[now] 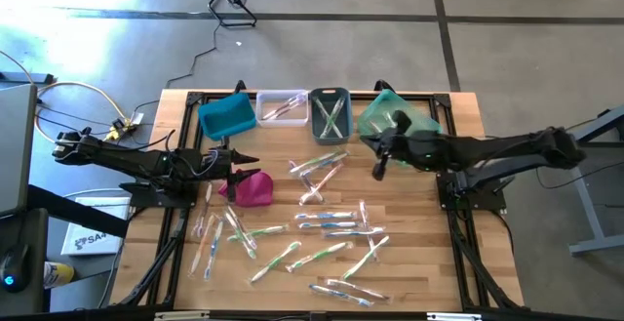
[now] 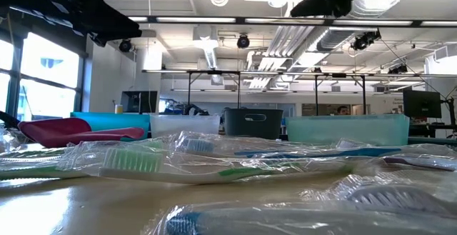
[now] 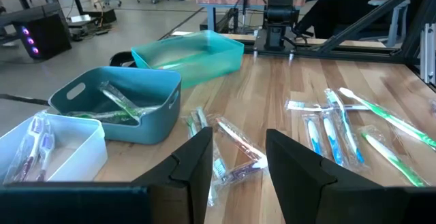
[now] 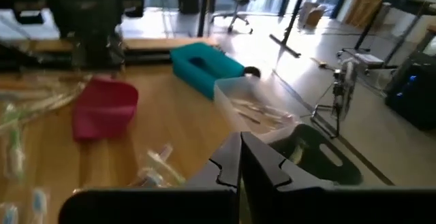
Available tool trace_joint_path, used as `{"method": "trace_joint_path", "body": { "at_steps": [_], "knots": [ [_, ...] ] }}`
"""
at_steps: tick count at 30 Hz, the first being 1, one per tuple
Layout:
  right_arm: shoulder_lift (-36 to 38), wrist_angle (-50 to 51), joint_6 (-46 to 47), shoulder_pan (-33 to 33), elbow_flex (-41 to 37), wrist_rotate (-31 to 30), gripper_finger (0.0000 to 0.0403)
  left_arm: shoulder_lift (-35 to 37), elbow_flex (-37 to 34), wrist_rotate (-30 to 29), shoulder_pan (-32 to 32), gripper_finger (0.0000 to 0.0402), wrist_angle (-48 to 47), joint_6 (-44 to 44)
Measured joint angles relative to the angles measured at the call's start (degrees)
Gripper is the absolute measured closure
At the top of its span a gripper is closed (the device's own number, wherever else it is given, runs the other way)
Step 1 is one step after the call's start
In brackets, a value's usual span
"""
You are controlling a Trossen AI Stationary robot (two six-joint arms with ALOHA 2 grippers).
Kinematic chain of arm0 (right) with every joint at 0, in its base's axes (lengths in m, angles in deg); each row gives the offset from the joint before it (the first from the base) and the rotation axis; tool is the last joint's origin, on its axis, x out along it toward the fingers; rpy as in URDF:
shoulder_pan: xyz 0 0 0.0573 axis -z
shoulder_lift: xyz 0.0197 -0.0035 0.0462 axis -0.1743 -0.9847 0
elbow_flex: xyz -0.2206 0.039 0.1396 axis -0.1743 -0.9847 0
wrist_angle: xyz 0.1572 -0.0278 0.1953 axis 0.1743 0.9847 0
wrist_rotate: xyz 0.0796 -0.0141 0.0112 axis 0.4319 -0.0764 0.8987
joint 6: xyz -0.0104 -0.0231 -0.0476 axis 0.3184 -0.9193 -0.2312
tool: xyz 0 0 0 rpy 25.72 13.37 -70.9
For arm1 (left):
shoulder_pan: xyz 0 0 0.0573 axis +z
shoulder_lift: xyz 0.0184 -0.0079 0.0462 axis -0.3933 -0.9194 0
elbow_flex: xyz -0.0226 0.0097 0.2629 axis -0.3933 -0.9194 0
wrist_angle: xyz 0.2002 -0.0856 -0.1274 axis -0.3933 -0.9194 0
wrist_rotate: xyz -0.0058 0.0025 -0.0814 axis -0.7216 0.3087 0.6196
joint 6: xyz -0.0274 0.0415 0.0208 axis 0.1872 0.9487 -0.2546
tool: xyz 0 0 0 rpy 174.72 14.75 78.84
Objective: Pick & Place Toothbrushes
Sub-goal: Put the blue toothbrush into the blue bin
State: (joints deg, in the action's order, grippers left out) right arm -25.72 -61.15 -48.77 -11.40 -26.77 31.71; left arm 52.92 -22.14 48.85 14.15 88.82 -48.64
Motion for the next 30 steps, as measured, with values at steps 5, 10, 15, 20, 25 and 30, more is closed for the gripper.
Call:
{"method": "trace_joint_path", "body": {
  "at_steps": [5,10,15,20,25,30],
  "knots": [
    [-6.9,1.2,-1.6,0.0,3.5,6.6,0.0400,0.0,0.0,0.0,0.0,0.0270,0.0,0.0],
    [-12.1,6.2,-0.5,0.0,7.7,9.5,0.0400,0.0,0.0,0.0,0.0,0.0270,0.0,0.0],
    [-16.8,14.2,0.9,0.0,12.9,10.6,0.0400,0.0,0.0,0.0,0.0,0.0270,0.0,0.0],
    [-19.9,15.4,0.9,0.0,15.2,17.7,0.0400,0.0,0.0,-0.6,0.0,0.0270,0.0,0.0],
    [-22.1,15.5,0.9,0.0,15.3,25.0,0.0400,0.0,0.0,-1.4,0.0,0.0270,0.0,0.3],
    [-24.8,15.5,1.1,0.0,15.3,28.5,0.0400,0.0,0.0,-1.4,0.0,0.0270,0.0,0.5]
  ]
}}
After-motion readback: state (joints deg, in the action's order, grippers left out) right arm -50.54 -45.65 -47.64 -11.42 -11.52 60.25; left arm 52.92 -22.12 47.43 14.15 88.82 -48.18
